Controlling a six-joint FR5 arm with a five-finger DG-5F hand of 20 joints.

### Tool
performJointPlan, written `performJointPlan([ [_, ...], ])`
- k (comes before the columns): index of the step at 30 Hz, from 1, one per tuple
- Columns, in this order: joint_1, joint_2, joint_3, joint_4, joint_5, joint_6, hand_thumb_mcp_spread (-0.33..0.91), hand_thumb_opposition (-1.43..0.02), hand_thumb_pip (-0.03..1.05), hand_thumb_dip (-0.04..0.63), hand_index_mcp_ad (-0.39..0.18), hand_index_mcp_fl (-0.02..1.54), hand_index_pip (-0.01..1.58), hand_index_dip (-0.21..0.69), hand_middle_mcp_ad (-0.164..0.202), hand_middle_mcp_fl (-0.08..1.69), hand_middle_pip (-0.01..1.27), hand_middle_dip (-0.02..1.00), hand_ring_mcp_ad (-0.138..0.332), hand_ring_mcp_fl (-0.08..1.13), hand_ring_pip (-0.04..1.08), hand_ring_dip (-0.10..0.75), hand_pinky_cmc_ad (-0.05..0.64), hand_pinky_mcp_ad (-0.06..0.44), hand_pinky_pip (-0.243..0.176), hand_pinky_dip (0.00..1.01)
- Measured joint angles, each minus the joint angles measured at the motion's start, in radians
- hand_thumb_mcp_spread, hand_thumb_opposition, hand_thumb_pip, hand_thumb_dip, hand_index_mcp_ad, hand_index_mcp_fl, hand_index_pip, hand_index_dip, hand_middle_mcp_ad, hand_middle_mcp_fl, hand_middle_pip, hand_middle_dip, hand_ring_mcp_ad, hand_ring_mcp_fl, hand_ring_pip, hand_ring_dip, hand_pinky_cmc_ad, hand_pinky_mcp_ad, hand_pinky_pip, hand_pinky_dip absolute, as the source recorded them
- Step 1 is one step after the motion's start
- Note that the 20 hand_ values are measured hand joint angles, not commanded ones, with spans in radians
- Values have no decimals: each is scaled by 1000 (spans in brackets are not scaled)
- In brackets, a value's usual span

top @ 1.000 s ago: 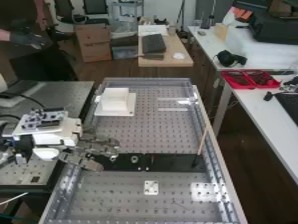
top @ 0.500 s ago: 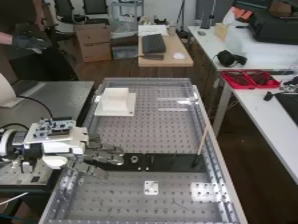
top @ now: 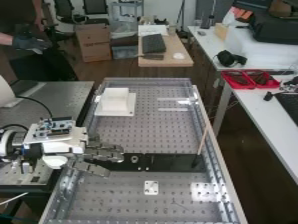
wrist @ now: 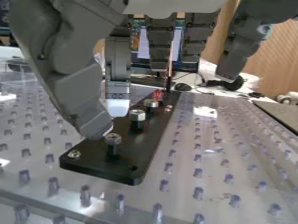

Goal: Grab the smaller nut and place it in the white container

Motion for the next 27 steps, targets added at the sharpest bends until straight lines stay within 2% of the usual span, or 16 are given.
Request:
performJointPlan([
  [6, -1, -6, 0, 15, -5, 5, 429, -834, 721, 237, -154, 17, 1548, 127, 70, 35, 131, 216, 113, 0, 84, 94, 367, 278, -89, 354],
  [9, -2, -7, 0, 20, -9, 5, 429, -834, 705, 236, -180, 17, 1555, 141, 70, 31, 131, 220, 113, 0, 87, 112, 363, 278, -89, 332],
  [14, -6, -14, 1, 32, -17, 18, 442, -834, 696, 239, -178, 17, 1555, 141, 66, 35, 131, 220, 113, 0, 84, 112, 365, 278, -91, 328],
  [16, -10, -19, 1, 38, -24, 26, 442, -834, 696, 239, -176, 17, 1555, 141, 70, 35, 131, 220, 113, 0, 87, 113, 365, 278, -73, 333],
  [19, -15, -24, 1, 50, -34, 35, 442, -834, 696, 239, -173, 17, 1555, 141, 70, 31, 131, 220, 113, 0, 91, 117, 346, 278, -73, 333],
  [27, -23, -38, 10, 52, -54, 46, 461, -834, 689, 236, -171, 17, 1555, 141, 70, 51, 131, 220, 113, 0, 91, 117, 349, 278, -75, 318],
])
